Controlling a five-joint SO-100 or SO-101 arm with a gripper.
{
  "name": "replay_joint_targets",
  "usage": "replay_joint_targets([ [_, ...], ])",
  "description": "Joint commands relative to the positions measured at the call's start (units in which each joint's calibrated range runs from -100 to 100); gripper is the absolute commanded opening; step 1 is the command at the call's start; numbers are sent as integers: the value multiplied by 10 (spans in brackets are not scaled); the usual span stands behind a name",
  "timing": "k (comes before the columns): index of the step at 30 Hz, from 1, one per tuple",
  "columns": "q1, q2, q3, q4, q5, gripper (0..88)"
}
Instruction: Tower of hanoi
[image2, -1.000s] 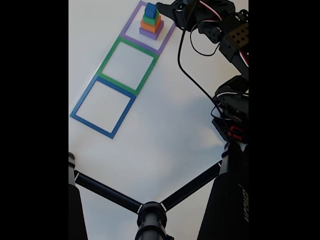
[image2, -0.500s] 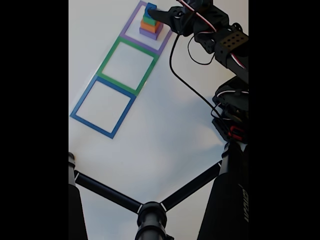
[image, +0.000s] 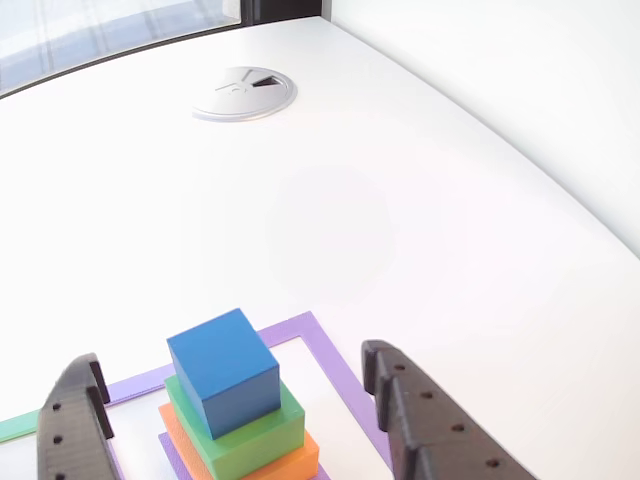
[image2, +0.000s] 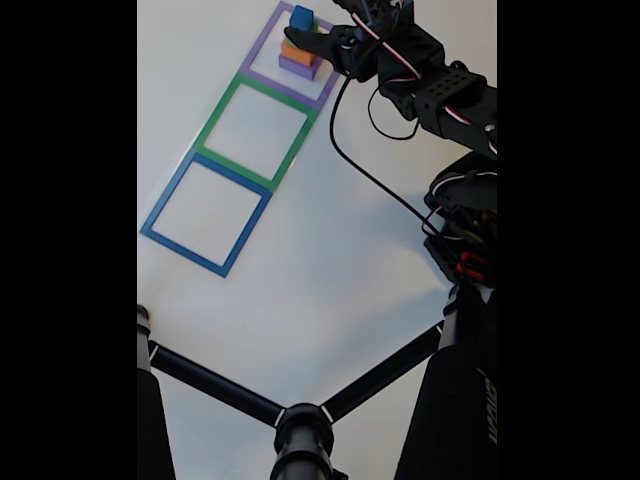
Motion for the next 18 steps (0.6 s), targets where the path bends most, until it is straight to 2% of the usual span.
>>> replay_joint_targets([
  [1, -8, 19, -10, -44, 5, 285],
  [18, -33, 128, -39, -123, 5, 275],
])
